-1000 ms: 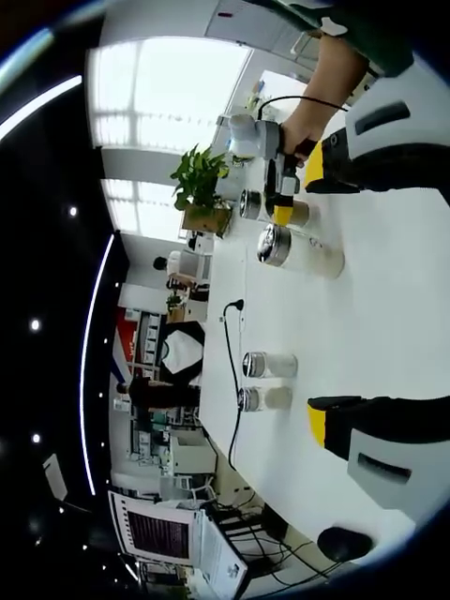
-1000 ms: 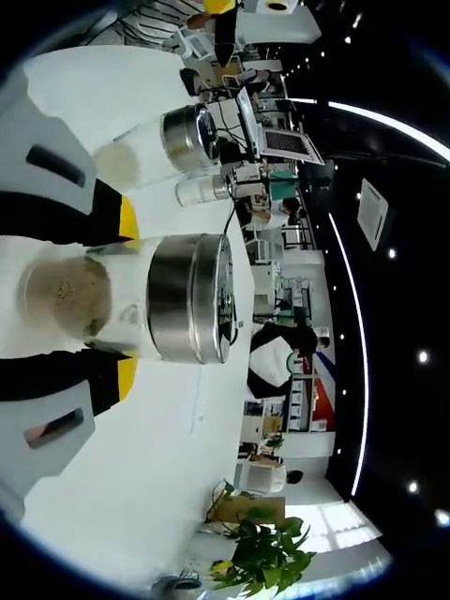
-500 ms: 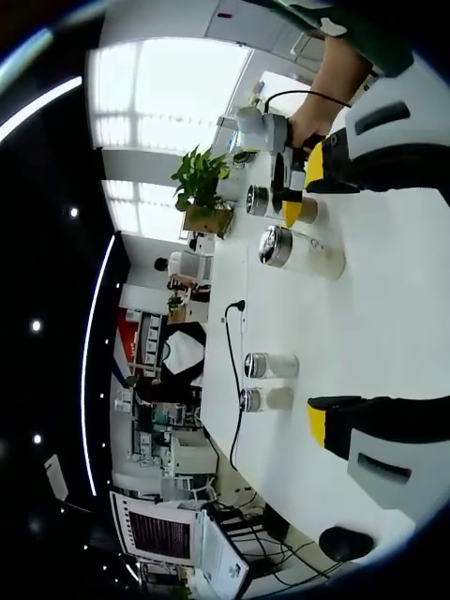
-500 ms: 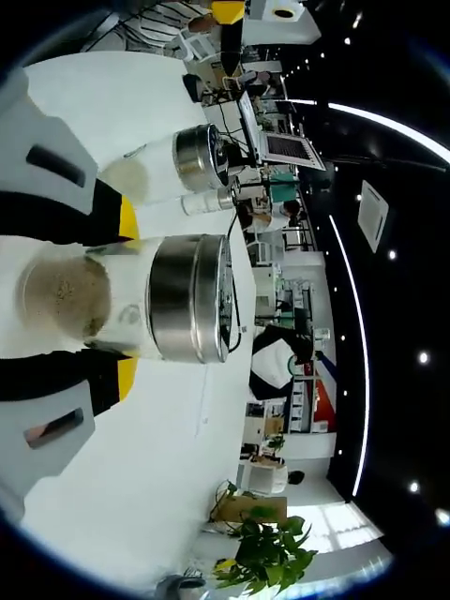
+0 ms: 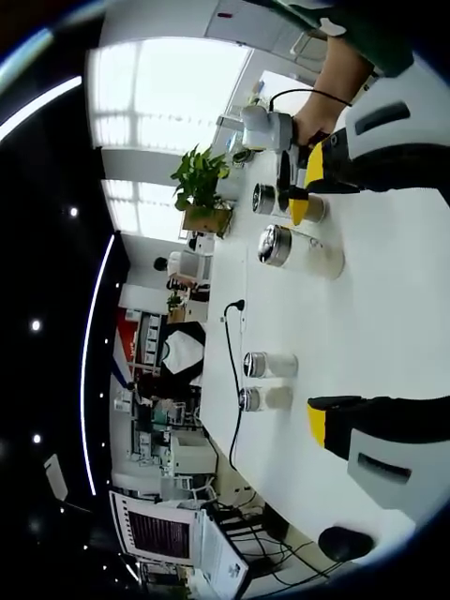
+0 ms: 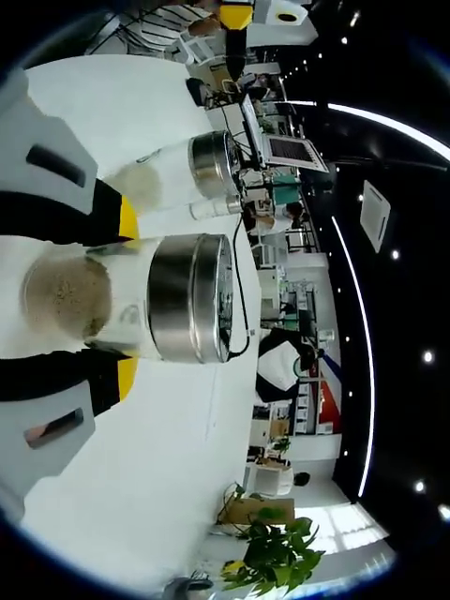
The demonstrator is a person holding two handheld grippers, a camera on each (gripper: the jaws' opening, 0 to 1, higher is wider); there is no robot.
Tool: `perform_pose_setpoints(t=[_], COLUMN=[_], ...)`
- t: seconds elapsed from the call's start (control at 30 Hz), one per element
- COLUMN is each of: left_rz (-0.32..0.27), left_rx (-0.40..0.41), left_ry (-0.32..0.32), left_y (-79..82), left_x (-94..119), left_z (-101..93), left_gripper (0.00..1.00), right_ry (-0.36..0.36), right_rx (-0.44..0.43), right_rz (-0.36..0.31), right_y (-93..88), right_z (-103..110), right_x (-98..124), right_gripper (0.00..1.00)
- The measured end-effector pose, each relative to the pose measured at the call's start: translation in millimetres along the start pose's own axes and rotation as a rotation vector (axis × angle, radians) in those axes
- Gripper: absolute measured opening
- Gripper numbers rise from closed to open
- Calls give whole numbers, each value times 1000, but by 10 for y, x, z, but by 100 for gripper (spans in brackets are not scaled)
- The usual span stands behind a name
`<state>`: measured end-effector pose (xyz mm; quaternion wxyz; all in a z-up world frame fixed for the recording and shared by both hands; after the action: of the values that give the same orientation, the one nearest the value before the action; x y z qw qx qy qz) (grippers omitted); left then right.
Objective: Rotate the seasoning bottle until the label or dispensing opening points toward the visible target arrow and the bottle remains upright within the marked orientation range
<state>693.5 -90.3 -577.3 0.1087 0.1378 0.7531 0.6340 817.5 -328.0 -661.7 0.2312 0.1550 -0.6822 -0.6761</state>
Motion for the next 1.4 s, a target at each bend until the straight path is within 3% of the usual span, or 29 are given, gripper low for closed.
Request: perform_pose_setpoints(t=[0.23, 1.1, 1.23, 1.4], left_rz=[2, 17, 17, 16], left_rx=[2, 3, 1, -2], left_ry=[-6, -3, -3, -10], left_y=[-15, -53, -42, -26], left_x=[-14, 7, -4, -16], left_z=[-17, -28, -27, -40], left_gripper=[94, 94, 94, 94], right_ry=[-2, 11, 10, 60], right_rx=[40, 22, 1, -9], right_rz=[40, 54, 51, 67], right_y=[-49, -47, -51, -32], right_z=[-6, -15, -61, -89], right_x=[75, 77, 81, 108], right_gripper=[42, 42, 52, 54])
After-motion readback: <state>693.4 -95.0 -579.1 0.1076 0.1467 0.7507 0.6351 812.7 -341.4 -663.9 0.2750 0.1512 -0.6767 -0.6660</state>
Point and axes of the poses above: the point that each gripper's makers call its tool centre point, and the gripper's own axes: x roughly backward along the fingers, z roughly to its left, y roughly out of its top, the point moved 4 cm from there along x, roughly backward along the fingers, and after that the axes turned 12 degrees about -z, right-handed, at the moved point
